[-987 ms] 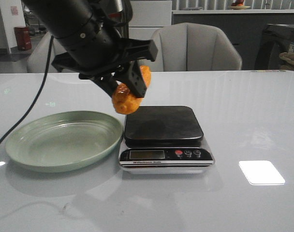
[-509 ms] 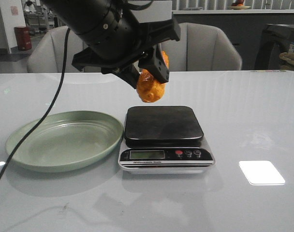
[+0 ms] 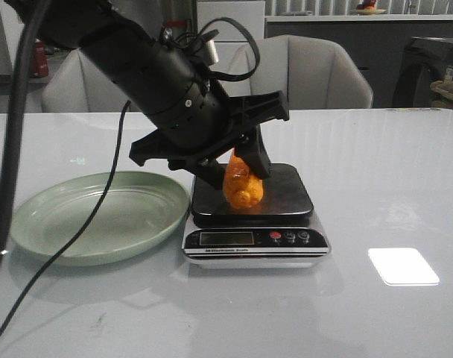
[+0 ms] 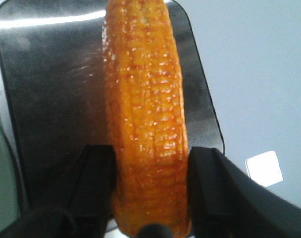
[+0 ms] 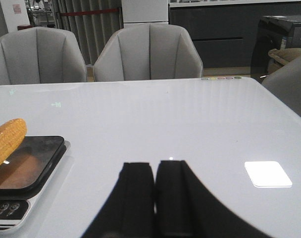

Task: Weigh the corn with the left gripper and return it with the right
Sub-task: 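Lift the corn with the left gripper and carry it over the scale, then open the left gripper to set the corn on the scale, withdraw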

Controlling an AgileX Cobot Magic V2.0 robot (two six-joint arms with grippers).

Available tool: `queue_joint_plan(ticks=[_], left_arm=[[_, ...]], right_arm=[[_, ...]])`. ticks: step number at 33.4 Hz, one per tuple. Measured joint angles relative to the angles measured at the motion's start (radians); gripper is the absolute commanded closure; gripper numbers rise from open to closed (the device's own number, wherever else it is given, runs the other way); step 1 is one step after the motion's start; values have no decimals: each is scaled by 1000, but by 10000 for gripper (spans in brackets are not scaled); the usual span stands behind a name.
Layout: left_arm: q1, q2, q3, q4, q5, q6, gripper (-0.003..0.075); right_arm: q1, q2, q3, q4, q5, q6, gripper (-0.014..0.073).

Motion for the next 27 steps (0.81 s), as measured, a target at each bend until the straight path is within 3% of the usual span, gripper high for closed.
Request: queue_joint_plan(ticks=[15,27], left_arm=[[-5,-70,-33,29,77,32,274],[-5,-365,180,150,78,32,274]], right_arm=[[0,0,0,0,0,0,438],[0,0,0,0,0,0,438]])
